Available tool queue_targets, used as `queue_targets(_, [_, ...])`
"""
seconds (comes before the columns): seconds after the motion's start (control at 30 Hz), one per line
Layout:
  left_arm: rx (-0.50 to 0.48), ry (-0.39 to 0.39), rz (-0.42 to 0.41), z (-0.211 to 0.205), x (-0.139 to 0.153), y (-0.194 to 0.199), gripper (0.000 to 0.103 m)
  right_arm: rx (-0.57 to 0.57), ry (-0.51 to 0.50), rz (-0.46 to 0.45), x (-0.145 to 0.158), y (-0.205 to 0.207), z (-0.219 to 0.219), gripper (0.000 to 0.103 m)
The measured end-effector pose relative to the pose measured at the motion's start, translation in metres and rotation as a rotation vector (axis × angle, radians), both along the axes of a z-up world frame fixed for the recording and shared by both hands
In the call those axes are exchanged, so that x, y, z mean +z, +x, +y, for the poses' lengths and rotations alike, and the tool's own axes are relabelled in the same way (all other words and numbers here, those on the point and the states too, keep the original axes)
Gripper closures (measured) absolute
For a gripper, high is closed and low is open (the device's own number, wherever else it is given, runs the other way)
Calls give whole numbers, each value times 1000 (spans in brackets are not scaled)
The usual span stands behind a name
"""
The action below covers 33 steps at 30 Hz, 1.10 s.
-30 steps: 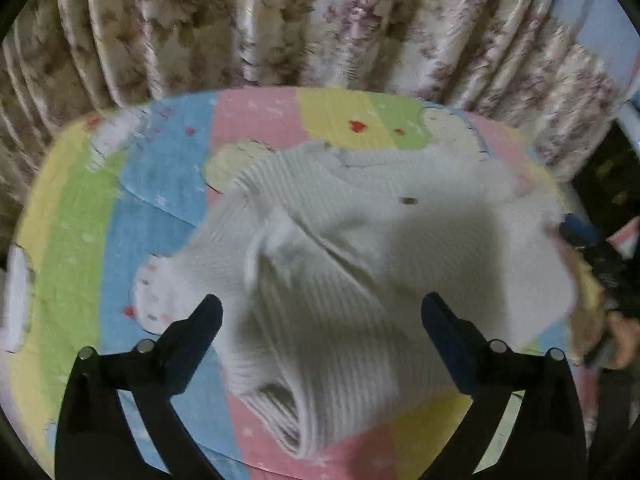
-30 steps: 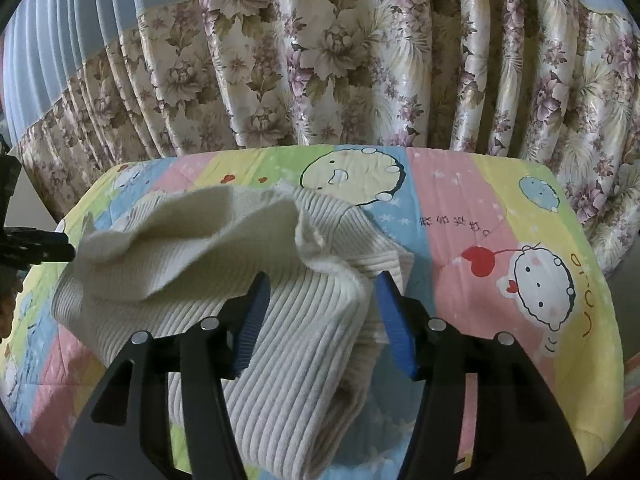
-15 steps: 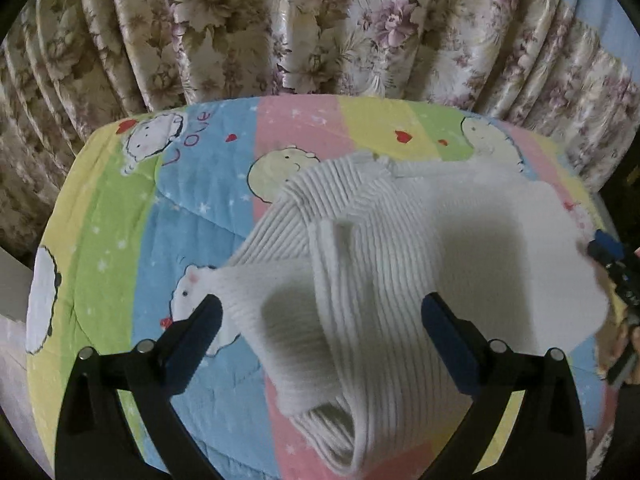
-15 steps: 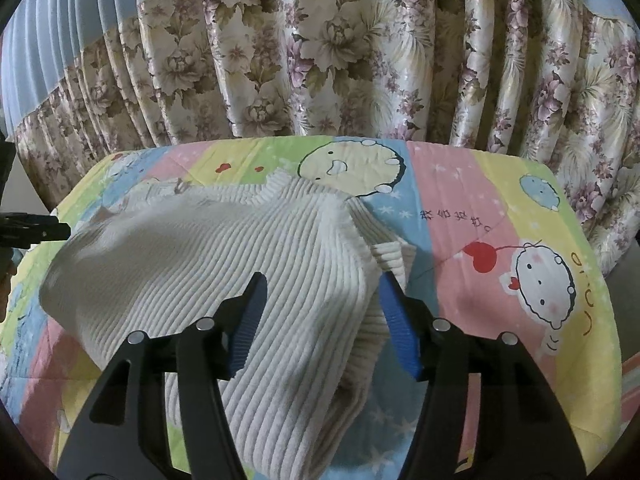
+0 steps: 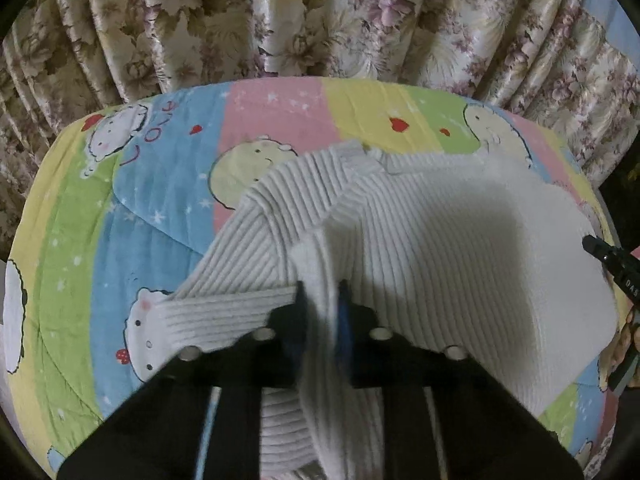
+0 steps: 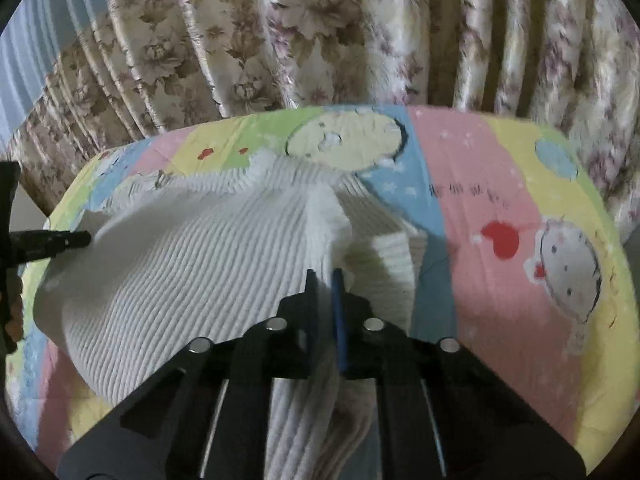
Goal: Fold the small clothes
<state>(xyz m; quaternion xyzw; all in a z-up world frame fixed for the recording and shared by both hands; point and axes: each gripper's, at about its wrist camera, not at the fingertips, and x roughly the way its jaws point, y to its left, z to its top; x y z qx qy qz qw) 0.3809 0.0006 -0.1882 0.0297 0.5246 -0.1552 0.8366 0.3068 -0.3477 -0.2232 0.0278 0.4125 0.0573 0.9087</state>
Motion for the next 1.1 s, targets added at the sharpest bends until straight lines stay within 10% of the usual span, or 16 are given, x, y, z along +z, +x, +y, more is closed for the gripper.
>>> queue_targets(0.23, [65,-17,-66,21,11,-13,92,83,-87,-139,24,5,28,96])
queue_targets(0.53, [97,-5,-34,28,-2,-10,88,4,-84,2,-16,26,0,93])
queue_targets(0.67, [102,72,-86,21,14,-17,55,17,39,-75,7,4,-9,59])
queue_targets(0.8, [57,132,-176,2,40,-43,32,46,53,-142,33,-28,10,58])
queue_targets(1.1, [-141,173,-174,-80,18,-110,25,201,-36,-61,-5,-62,103,57])
